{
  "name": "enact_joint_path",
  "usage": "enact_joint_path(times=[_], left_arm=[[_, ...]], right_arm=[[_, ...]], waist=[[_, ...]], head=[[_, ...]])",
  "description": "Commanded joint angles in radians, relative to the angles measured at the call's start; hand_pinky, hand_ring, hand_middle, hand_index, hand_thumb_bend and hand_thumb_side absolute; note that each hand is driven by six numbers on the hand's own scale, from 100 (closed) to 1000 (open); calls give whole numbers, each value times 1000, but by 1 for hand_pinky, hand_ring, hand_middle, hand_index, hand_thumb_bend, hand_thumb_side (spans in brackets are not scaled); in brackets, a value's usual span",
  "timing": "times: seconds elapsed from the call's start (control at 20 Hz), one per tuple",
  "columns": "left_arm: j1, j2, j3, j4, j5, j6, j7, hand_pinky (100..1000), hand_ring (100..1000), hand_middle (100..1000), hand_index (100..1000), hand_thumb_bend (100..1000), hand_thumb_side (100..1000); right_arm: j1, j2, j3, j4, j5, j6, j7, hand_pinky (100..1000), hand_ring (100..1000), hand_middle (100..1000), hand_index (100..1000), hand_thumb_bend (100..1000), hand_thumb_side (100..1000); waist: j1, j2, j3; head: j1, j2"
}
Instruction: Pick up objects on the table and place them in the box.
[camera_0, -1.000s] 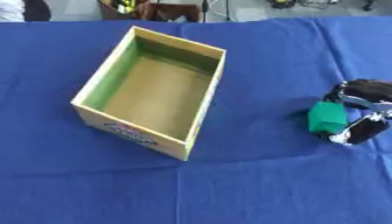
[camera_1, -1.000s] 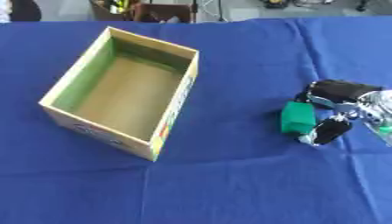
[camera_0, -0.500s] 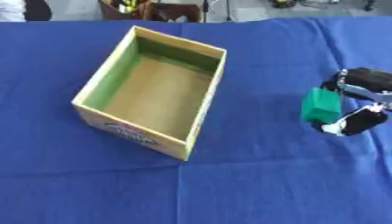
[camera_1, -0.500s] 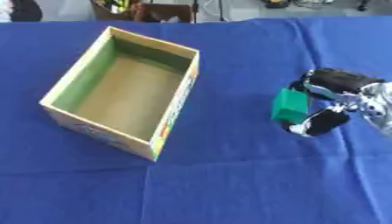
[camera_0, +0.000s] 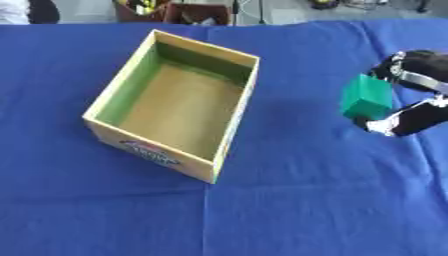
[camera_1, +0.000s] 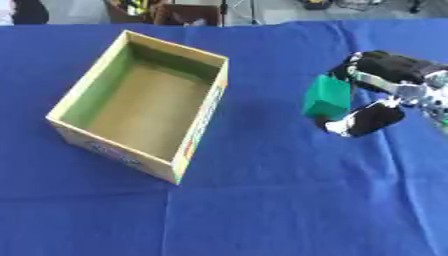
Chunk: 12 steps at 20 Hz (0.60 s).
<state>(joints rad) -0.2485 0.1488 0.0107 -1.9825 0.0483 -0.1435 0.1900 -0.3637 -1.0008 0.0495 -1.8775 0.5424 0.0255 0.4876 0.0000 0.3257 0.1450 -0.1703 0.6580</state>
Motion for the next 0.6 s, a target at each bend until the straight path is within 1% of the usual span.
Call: enact_joint_path(times=[0.05,0.25,0.4,0.6], left_arm=[[-5,10,-2,-17,3,2,-1,672,692,699,842,100,1000],[-1,10,-5,-17,5,4,-4,672,692,699,843,100,1000],[1,10,-8,-17,7,6,-7,672,693,699,842,100,1000],[4,13,-11,-17,9,7,-10,673,693,699,843,100,1000]], right_arm=[[-47,-49,-20,-42,-22,2,-9,653,554,387,471,100,542],[-159,-27,2,-51,-38,0,-3,655,547,376,461,100,557],[-264,19,30,-32,-38,-5,19,655,543,372,457,100,566],[-389,80,74,18,-25,-19,56,655,542,372,457,100,570]], waist=[[-3,-24,1],[-6,-29,7],[-8,-33,13],[-14,-38,25]], head=[[-1,-5],[-4,-5],[-6,-5],[-11,-4]])
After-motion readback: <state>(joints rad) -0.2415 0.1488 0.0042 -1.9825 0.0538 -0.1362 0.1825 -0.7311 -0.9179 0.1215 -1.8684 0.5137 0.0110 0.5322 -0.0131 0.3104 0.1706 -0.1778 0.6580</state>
